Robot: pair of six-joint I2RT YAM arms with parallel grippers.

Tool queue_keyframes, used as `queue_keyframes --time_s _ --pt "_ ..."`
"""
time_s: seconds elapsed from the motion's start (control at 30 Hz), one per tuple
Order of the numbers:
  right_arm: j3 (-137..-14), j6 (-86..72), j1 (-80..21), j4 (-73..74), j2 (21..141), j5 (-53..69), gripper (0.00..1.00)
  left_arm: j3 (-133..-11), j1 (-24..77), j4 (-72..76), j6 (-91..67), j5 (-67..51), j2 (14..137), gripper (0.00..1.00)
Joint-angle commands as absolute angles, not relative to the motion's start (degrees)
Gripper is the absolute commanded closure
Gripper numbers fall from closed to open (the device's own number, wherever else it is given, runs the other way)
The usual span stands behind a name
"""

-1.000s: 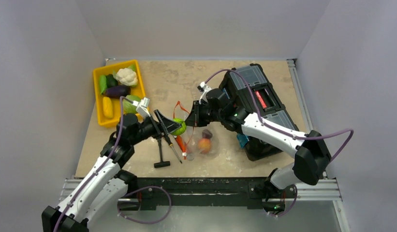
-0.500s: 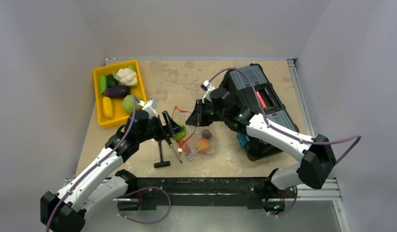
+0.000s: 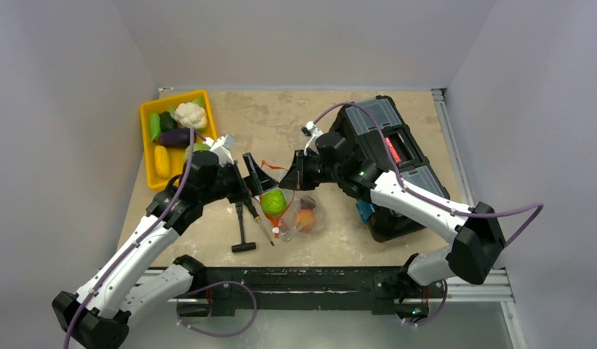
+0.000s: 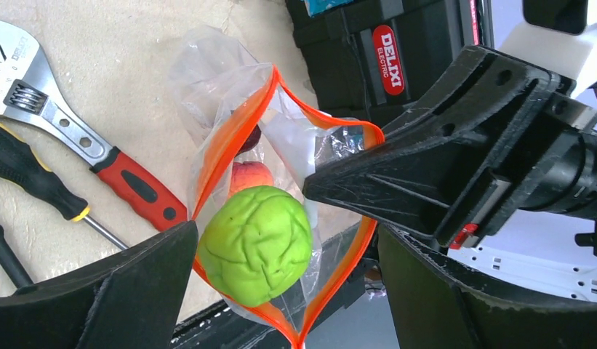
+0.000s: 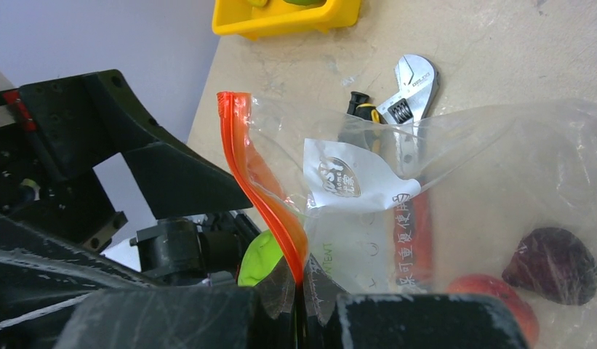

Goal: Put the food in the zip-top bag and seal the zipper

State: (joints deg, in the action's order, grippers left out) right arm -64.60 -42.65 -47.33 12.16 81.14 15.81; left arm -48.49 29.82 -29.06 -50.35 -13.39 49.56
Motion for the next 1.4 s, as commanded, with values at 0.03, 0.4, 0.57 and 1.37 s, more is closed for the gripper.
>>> queue_keyframes --time_s 0.03,0.4,0.57,1.37 --pt "-66.7 -43.1 -47.5 9.9 78.7 16.4 1.00 -51.9 30.2 -34.8 -49.8 -10.9 46.4 0.09" --pt "-68.4 -44.2 -47.5 9.0 79.5 18.3 1.00 -40.9 30.2 -36.7 -49.7 -5.6 38.3 0.53" --pt "-68.4 -44.2 -47.5 9.0 79.5 18.4 1.00 -38.3 30.2 -34.1 -49.7 -4.5 39.3 0.64" --pt "-70.6 -37.9 -47.5 17.4 79.9 7.5 1.00 -44.5 30.2 -29.6 -48.8 -17.1 48.0 0.90"
